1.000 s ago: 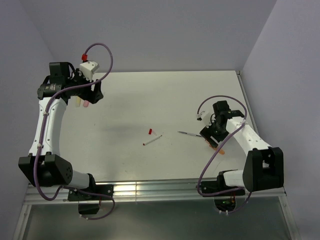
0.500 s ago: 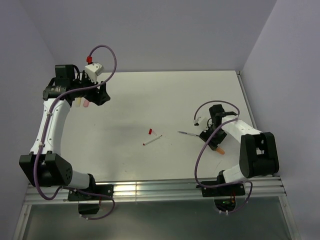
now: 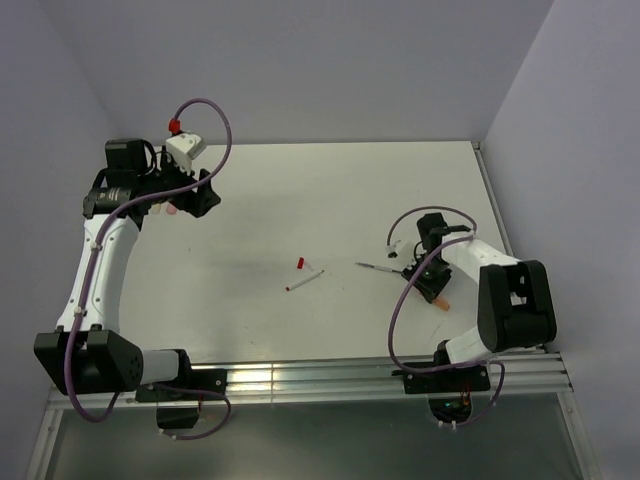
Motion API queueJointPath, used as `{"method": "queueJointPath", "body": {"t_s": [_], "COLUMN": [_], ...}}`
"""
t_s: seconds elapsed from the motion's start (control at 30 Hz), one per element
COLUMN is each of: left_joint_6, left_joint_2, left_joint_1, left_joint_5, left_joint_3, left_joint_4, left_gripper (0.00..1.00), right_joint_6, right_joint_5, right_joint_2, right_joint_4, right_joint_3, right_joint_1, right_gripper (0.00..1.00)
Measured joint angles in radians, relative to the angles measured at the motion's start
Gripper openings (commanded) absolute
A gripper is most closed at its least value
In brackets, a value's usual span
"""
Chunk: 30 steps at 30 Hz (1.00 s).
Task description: Insert the pens into the pen caps
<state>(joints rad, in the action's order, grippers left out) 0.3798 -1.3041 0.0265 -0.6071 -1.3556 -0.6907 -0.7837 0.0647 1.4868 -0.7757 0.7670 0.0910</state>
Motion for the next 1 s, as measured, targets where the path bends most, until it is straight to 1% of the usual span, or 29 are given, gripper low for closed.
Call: {"method": "queueJointPath", "body": {"t_s": [0.03, 0.07, 0.13, 0.17, 0.23, 0.27, 0.37, 0.43, 0.53, 0.6, 0.7, 0.8, 0.9, 1.0], "left_joint_6": [-0.002, -0.005, -0.007, -0.008, -0.004, 0.002, 0.031, 0.053, 0.094, 0.164, 0.321, 0.504, 0.678, 0.845], "left_joint_2": [0.0, 0.001, 0.001, 0.003, 0.014, 0.023, 0.062, 0.101, 0.145, 0.152, 0.155, 0.175, 0.203, 0.218], "left_joint_1": [0.0, 0.0, 0.0, 0.0, 0.0, 0.0, 0.0, -0.002, -0.025, -0.07, -0.193, -0.374, -0.582, -0.813], "left_joint_5": [0.002, 0.003, 0.003, 0.003, 0.0, -0.006, -0.049, -0.095, -0.148, -0.16, -0.142, -0.065, 0.042, 0.137], "left_joint_3": [0.0, 0.0, -0.001, -0.002, -0.002, -0.002, 0.0, 0.013, 0.022, 0.022, 0.058, 0.161, 0.293, 0.416], "left_joint_4": [0.005, 0.012, 0.022, 0.025, 0.038, 0.043, 0.068, 0.106, 0.143, 0.145, 0.126, 0.106, 0.096, 0.119], "left_gripper": [0.8, 0.81, 0.84, 0.9, 0.94, 0.98, 1.0, 0.99, 0.99, 0.94, 0.9, 0.88, 0.85, 0.81], "right_joint_6": [-0.001, -0.005, -0.016, -0.023, -0.026, -0.021, 0.03, 0.093, 0.214, 0.294, 0.407, 0.493, 0.554, 0.591], "right_joint_5": [0.0, 0.002, 0.011, 0.021, 0.057, 0.089, 0.198, 0.296, 0.459, 0.549, 0.652, 0.703, 0.716, 0.727], "right_joint_2": [-0.007, -0.019, -0.075, -0.12, -0.21, -0.251, -0.312, -0.307, -0.236, -0.165, -0.04, 0.08, 0.171, 0.213], "right_joint_4": [-0.007, -0.024, -0.089, -0.126, -0.207, -0.24, -0.289, -0.307, -0.322, -0.312, -0.297, -0.285, -0.282, -0.283], "right_joint_3": [0.0, 0.001, 0.017, 0.035, 0.112, 0.17, 0.351, 0.436, 0.52, 0.544, 0.55, 0.55, 0.55, 0.55], "right_joint_1": [0.0, 0.0, -0.001, -0.002, -0.004, -0.005, -0.005, 0.002, 0.017, 0.027, 0.053, 0.103, 0.174, 0.224], "right_gripper": [0.06, 0.01, 0.0, 0.0, 0.0, 0.0, 0.0, 0.0, 0.0, 0.0, 0.0, 0.0, 0.0, 0.0]}}
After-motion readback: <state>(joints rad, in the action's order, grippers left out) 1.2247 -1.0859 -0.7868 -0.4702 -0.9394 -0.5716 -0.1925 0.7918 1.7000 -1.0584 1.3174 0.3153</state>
